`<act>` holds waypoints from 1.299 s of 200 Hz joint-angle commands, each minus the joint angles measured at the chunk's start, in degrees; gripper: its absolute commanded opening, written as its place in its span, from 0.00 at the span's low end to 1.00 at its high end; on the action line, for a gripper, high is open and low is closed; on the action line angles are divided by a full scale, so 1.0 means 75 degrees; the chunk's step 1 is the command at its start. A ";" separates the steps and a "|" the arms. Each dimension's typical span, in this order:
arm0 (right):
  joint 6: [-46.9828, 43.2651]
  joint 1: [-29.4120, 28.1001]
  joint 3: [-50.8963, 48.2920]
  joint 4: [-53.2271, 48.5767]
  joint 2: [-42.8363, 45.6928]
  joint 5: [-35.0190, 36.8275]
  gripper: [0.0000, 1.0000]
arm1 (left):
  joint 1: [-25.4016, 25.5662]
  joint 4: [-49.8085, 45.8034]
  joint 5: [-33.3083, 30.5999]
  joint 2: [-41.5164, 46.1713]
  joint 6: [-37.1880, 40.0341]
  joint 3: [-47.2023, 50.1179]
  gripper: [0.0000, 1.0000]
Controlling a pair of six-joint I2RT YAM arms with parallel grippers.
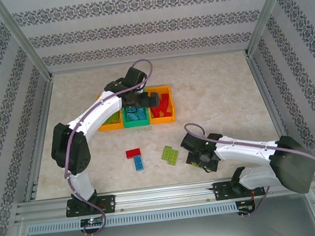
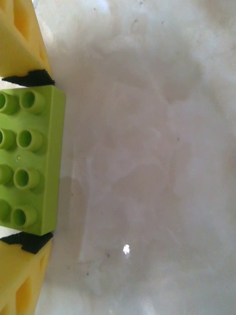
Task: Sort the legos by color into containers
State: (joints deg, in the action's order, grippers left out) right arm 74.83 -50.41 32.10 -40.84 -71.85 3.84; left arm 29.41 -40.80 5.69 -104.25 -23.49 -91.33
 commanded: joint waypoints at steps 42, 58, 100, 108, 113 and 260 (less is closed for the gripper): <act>-0.0503 -0.0062 0.0560 0.0004 -0.1074 -0.0101 0.66 | -0.0918 0.0307 -0.0313 0.1169 0.0008 0.1050 0.99; -0.0617 -0.0051 0.0790 0.0150 -0.1256 -0.0103 0.64 | -0.1143 0.0295 -0.0404 0.1461 0.0008 0.1355 0.99; -0.1207 -0.0044 0.2005 -0.0013 -0.1454 0.0152 0.63 | -0.2000 0.0238 -0.0498 0.2084 -0.0160 0.2217 0.99; -0.1345 -0.0051 0.2281 -0.0059 -0.1504 0.0169 0.63 | -0.2134 0.0228 -0.0530 0.2179 -0.0189 0.2360 0.99; -0.1441 -0.0035 0.2422 -0.0073 -0.1542 0.0185 0.63 | -0.2229 0.0219 -0.0563 0.2236 -0.0218 0.2438 0.99; -0.3744 0.0111 0.7033 0.1334 -0.4398 -0.1265 0.64 | -0.4033 0.1879 0.1357 0.1225 -0.0881 0.3070 0.96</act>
State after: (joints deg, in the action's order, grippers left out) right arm 49.50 -50.37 82.24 -33.04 -103.20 -2.83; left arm -0.49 -33.76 7.68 -94.02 -28.77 -69.17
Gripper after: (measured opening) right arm 0.641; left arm 0.979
